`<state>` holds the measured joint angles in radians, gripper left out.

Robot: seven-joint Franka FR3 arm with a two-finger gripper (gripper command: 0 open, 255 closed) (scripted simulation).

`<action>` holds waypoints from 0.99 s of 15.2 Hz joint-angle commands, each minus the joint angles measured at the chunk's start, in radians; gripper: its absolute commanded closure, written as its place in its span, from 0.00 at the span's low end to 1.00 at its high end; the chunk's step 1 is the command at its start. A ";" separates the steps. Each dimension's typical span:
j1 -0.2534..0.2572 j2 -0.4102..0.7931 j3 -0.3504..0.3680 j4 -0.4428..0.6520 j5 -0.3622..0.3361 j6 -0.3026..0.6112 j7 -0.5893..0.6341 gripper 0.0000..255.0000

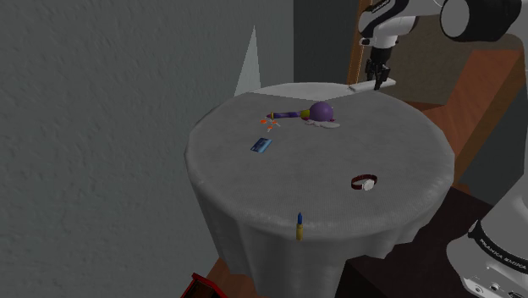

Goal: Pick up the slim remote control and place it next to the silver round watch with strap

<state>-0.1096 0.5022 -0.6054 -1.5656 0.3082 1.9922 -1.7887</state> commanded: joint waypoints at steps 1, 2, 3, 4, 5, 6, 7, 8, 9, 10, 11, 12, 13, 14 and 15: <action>0.001 -0.008 -0.003 0.016 -0.006 -0.023 0.005 1.00; 0.001 -0.012 -0.005 0.024 -0.009 -0.034 0.007 1.00; 0.001 -0.016 -0.007 0.033 -0.012 -0.046 0.009 1.00; 0.001 -0.019 -0.008 0.042 -0.015 -0.057 0.011 1.00; 0.001 -0.022 -0.009 0.051 -0.017 -0.069 0.013 1.00; 0.001 -0.025 -0.010 0.057 -0.019 -0.077 0.014 1.00; 0.031 -0.062 -0.016 0.004 -0.036 -0.057 0.032 1.00; 0.061 -0.099 -0.021 -0.047 -0.055 -0.038 0.051 1.00; 0.090 -0.135 -0.025 -0.095 -0.074 -0.020 0.073 1.00; 0.118 -0.171 -0.028 -0.142 -0.094 -0.003 0.096 1.00; 0.145 -0.206 -0.030 -0.186 -0.114 0.013 0.120 1.00; 0.170 -0.241 -0.031 -0.228 -0.136 0.028 0.146 1.00; 0.194 -0.275 -0.031 -0.268 -0.157 0.041 0.174 1.00; 0.217 -0.309 -0.030 -0.307 -0.180 0.053 0.203 1.00; 0.238 -0.343 -0.027 -0.344 -0.202 0.064 0.233 1.00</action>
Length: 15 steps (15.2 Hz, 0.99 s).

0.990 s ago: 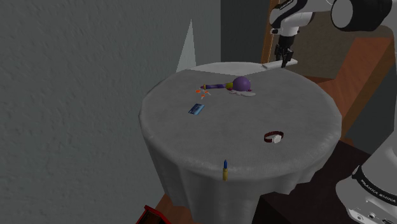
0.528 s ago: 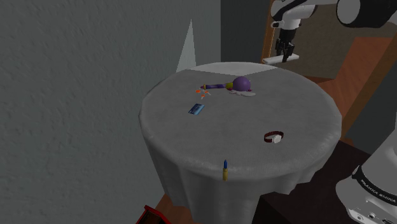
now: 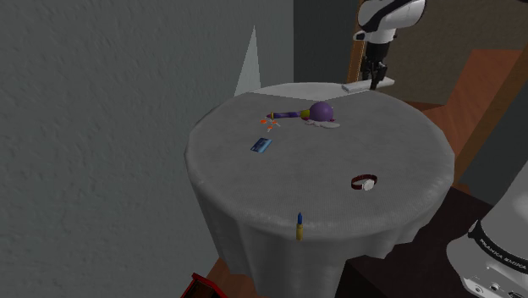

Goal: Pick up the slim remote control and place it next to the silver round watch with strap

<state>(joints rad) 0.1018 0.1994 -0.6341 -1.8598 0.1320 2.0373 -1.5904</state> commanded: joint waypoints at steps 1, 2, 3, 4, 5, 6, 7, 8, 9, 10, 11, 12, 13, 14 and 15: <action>0.046 -0.073 0.006 -0.086 -0.048 0.029 0.065 1.00; 0.064 -0.106 0.012 -0.120 -0.071 0.038 0.097 1.00; 0.080 -0.137 0.020 -0.153 -0.093 0.046 0.130 1.00; 0.095 -0.168 0.028 -0.184 -0.114 0.052 0.162 1.00; 0.108 -0.198 0.039 -0.214 -0.134 0.058 0.195 1.00; 0.119 -0.227 0.051 -0.243 -0.153 0.063 0.228 1.00; 0.130 -0.254 0.063 -0.271 -0.170 0.067 0.261 1.00; 0.139 -0.281 0.077 -0.297 -0.186 0.070 0.293 1.00; 0.148 -0.306 0.092 -0.323 -0.201 0.072 0.325 1.00; 0.156 -0.330 0.107 -0.347 -0.214 0.074 0.356 1.00; 0.164 -0.353 0.123 -0.370 -0.225 0.076 0.387 1.00; 0.171 -0.374 0.140 -0.392 -0.235 0.077 0.418 1.00; 0.179 -0.395 0.157 -0.413 -0.244 0.077 0.448 1.00; 0.186 -0.414 0.174 -0.432 -0.251 0.078 0.477 1.00; 0.193 -0.432 0.192 -0.451 -0.256 0.078 0.506 1.00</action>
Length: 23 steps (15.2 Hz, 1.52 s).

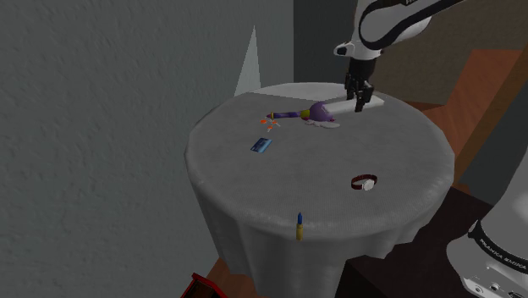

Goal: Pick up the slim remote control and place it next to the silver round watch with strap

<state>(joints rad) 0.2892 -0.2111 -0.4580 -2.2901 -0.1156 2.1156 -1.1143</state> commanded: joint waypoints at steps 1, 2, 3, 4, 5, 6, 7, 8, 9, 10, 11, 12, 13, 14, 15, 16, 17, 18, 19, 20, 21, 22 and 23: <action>0.013 -0.039 0.034 -0.038 -0.013 -0.001 0.059 1.00; 0.021 -0.055 0.052 -0.055 -0.015 -0.001 0.087 1.00; 0.029 -0.069 0.070 -0.070 -0.017 -0.002 0.115 1.00; 0.037 -0.083 0.088 -0.084 -0.018 -0.002 0.142 1.00; 0.046 -0.095 0.106 -0.098 -0.017 -0.003 0.170 1.00; 0.055 -0.106 0.125 -0.110 -0.016 -0.003 0.197 1.00; 0.064 -0.117 0.143 -0.121 -0.013 -0.004 0.223 1.00; 0.074 -0.126 0.162 -0.130 -0.010 -0.005 0.250 1.00; 0.084 -0.133 0.180 -0.139 -0.006 -0.005 0.276 1.00; 0.094 -0.140 0.199 -0.147 -0.001 -0.006 0.302 1.00; 0.104 -0.145 0.217 -0.153 0.004 -0.006 0.328 1.00; 0.115 -0.150 0.235 -0.158 0.010 -0.007 0.353 1.00; 0.126 -0.153 0.254 -0.162 0.016 -0.007 0.379 1.00; 0.137 -0.155 0.272 -0.165 0.023 -0.007 0.404 1.00; 0.149 -0.155 0.290 -0.167 0.029 -0.008 0.429 1.00; 0.161 -0.155 0.308 -0.167 0.037 -0.008 0.454 1.00; 0.172 -0.153 0.326 -0.167 0.044 -0.008 0.479 1.00; 0.184 -0.150 0.344 -0.165 0.051 -0.008 0.504 1.00; 0.196 -0.147 0.362 -0.162 0.058 -0.008 0.528 1.00; 0.207 -0.141 0.380 -0.158 0.066 -0.008 0.553 1.00; 0.219 -0.135 0.397 -0.152 0.073 -0.008 0.577 1.00; 0.231 -0.128 0.415 -0.145 0.079 -0.008 0.602 1.00; 0.242 -0.119 0.432 -0.138 0.086 -0.008 0.626 1.00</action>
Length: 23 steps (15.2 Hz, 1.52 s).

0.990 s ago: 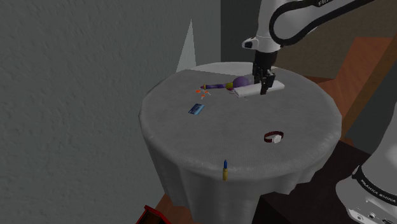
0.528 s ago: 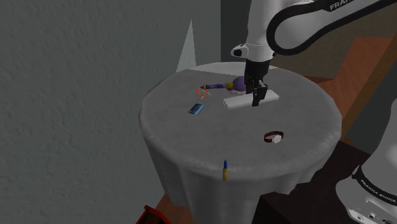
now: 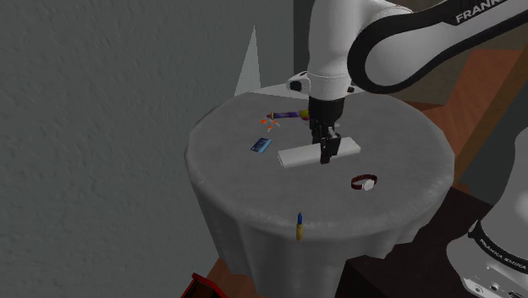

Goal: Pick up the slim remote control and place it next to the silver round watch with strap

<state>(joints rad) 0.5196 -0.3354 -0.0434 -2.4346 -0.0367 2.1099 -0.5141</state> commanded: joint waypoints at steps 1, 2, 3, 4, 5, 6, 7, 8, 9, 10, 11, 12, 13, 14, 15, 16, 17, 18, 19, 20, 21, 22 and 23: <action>0.023 0.015 0.034 0.016 0.013 -0.002 0.050 1.00; 0.034 0.025 0.051 0.026 0.019 -0.002 0.074 1.00; 0.046 0.038 0.069 0.038 0.025 -0.002 0.100 1.00; 0.045 0.043 0.069 0.029 0.024 0.012 0.100 1.00; 0.045 0.049 0.069 0.021 0.024 0.027 0.101 1.00; 0.045 0.055 0.069 0.012 0.024 0.041 0.101 1.00; 0.045 0.061 0.070 0.004 0.024 0.056 0.101 1.00; 0.045 0.068 0.070 -0.004 0.023 0.070 0.102 1.00; 0.045 0.074 0.070 -0.012 0.023 0.085 0.102 1.00; 0.045 0.081 0.070 -0.020 0.023 0.100 0.103 1.00; 0.045 0.089 0.070 -0.027 0.022 0.114 0.103 1.00; 0.045 0.096 0.070 -0.034 0.022 0.129 0.104 1.00; 0.045 0.104 0.070 -0.041 0.022 0.144 0.104 1.00; 0.045 0.112 0.070 -0.048 0.021 0.159 0.104 1.00; 0.044 0.121 0.070 -0.055 0.021 0.174 0.105 1.00; 0.044 0.129 0.071 -0.061 0.020 0.189 0.106 1.00; 0.044 0.138 0.071 -0.067 0.020 0.204 0.106 1.00; 0.044 0.147 0.071 -0.073 0.019 0.219 0.107 1.00; 0.044 0.157 0.071 -0.079 0.019 0.234 0.107 1.00; 0.044 0.166 0.071 -0.084 0.018 0.249 0.108 1.00; 0.044 0.170 0.071 -0.086 0.018 0.255 0.108 1.00; 0.044 0.170 0.071 -0.086 0.018 0.255 0.108 1.00; 0.044 0.171 0.071 -0.086 0.018 0.255 0.108 1.00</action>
<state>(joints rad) 0.5633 -0.1657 0.0275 -2.5194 -0.0190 2.3621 -0.4062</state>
